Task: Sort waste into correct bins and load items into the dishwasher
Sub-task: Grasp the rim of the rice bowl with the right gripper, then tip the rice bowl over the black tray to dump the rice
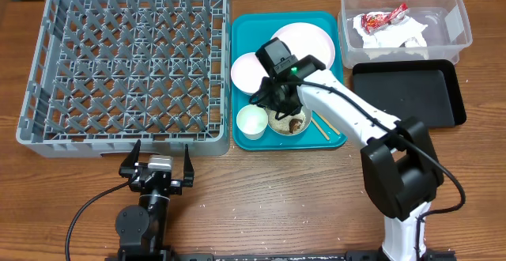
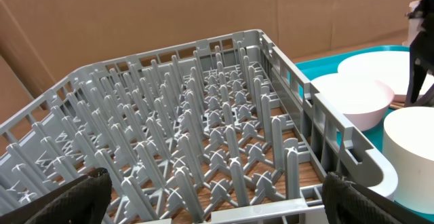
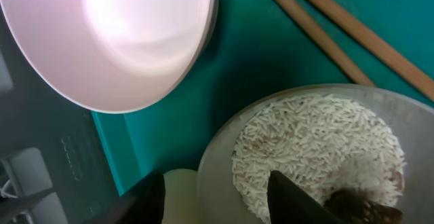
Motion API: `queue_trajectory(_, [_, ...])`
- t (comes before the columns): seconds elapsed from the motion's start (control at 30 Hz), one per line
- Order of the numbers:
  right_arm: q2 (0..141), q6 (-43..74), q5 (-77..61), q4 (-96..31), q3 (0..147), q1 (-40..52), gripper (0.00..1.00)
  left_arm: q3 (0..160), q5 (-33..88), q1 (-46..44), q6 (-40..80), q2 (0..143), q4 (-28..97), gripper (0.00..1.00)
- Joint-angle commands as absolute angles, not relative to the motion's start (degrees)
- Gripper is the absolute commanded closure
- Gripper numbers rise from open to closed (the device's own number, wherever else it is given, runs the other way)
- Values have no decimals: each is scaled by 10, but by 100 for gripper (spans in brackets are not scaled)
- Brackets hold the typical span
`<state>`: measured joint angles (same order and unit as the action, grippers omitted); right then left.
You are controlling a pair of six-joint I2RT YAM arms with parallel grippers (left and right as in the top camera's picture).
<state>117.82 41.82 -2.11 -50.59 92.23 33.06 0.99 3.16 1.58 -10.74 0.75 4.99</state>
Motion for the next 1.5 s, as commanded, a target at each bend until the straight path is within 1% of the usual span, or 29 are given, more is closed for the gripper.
queue_trajectory(0.0, [1198, 422, -13, -508, 919, 332, 56, 6, 27, 14, -116, 5, 49, 0])
queue_trajectory(0.13, [1198, 422, -13, -509, 919, 334, 64, 6, 27, 14, -116, 5, 49, 0])
queue_trajectory(0.37, [1198, 420, -8, -515, 901, 339, 69, 6, 27, 14, -116, 5, 49, 0])
queue_trajectory(0.47, [1198, 420, -6, -514, 890, 340, 73, 6, 27, 14, -116, 5, 49, 0])
queue_trajectory(0.7, [1198, 420, -7, -520, 888, 340, 88, 6, 27, 14, -116, 5, 49, 0])
queue_trajectory(0.73, [1198, 420, -7, -520, 888, 340, 95, 6, 27, 14, -116, 5, 49, 0])
queue_trajectory(0.77, [1198, 420, -7, -522, 888, 340, 96, 6, 27, 14, -116, 5, 49, 0])
queue_trajectory(0.9, [1198, 418, -8, -529, 890, 340, 96, 6, 27, 14, -116, 5, 49, 0])
queue_trajectory(1.0, [1194, 389, -20, -541, 902, 340, 96, 6, 27, 14, -116, 5, 49, 0])
queue_trajectory(1.27, [1132, 364, -27, -619, 972, 335, 96, 6, 27, 14, -116, 5, 49, 0])
queue_trajectory(1.47, [1033, 312, -27, -649, 976, 269, 96, 6, 27, 14, -116, 5, 49, 0])
